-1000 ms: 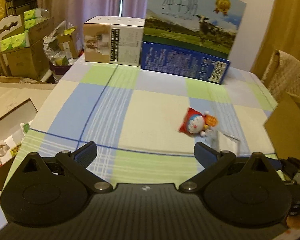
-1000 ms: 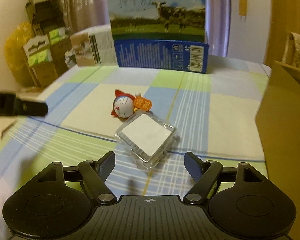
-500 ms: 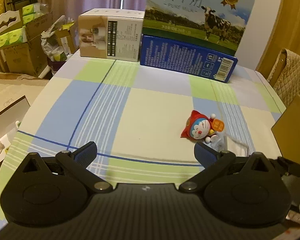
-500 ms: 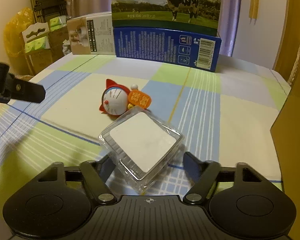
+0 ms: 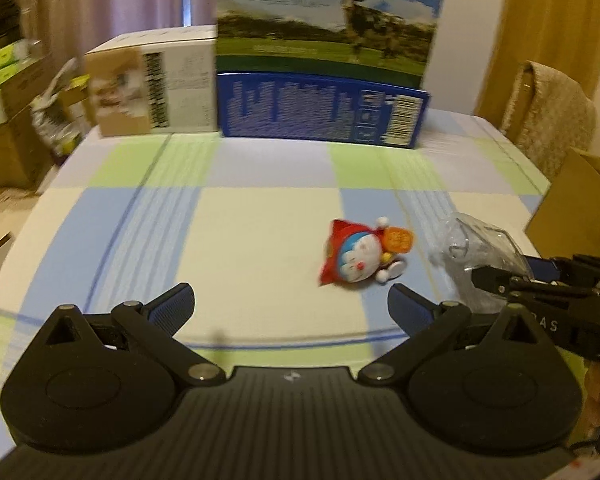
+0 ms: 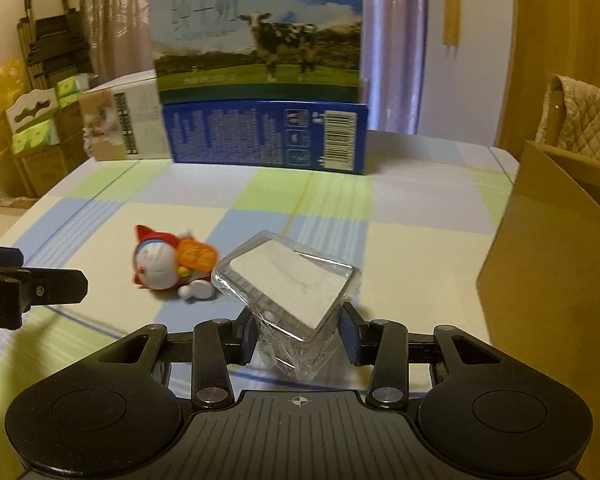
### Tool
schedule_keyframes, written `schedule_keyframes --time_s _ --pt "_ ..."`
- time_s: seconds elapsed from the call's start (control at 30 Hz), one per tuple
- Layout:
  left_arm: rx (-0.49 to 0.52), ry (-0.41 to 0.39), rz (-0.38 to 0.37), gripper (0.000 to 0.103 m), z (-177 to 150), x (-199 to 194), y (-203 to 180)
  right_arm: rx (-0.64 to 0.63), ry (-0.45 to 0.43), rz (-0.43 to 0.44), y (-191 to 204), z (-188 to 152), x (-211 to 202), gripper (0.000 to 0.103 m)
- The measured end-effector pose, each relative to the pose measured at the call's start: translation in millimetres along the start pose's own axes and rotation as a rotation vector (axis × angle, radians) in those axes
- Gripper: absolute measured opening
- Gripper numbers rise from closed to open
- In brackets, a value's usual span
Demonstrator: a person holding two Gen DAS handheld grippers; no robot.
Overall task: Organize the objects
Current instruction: 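Grasp the clear plastic box with the right tool, then grasp the red Doraemon figure with the left tool while the right tool holds the box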
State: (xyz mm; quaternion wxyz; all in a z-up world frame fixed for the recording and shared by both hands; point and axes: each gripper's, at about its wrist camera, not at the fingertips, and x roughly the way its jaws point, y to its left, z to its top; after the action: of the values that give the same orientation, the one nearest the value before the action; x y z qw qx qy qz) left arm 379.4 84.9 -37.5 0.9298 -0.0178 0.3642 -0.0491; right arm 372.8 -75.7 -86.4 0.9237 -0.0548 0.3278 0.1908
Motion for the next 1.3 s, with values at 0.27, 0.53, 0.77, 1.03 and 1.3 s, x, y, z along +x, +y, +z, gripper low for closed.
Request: schedule_keyframes --time_s 0.27,0.53,0.77,1.03,1.3 --pt "0.105 -0.018 -0.088 0.091 9 41 -15 0.016 0.017 0.013 -9 -2 2 0.039" --pt "0.138 -0.004 -0.162 0.075 9 65 -16 0.008 0.017 0.019 -5 0 4 0.039" --pt "0.133 -0.029 -0.241 0.061 15 72 -21 0.031 0.015 0.022 -7 1 4 0.039" --pt "0.143 0.003 -0.256 0.044 14 70 -25 0.04 0.016 0.024 -6 2 4 0.039" --pt "0.117 0.061 -0.193 0.044 3 49 -38 0.049 0.001 0.021 -10 5 -3 0.039"
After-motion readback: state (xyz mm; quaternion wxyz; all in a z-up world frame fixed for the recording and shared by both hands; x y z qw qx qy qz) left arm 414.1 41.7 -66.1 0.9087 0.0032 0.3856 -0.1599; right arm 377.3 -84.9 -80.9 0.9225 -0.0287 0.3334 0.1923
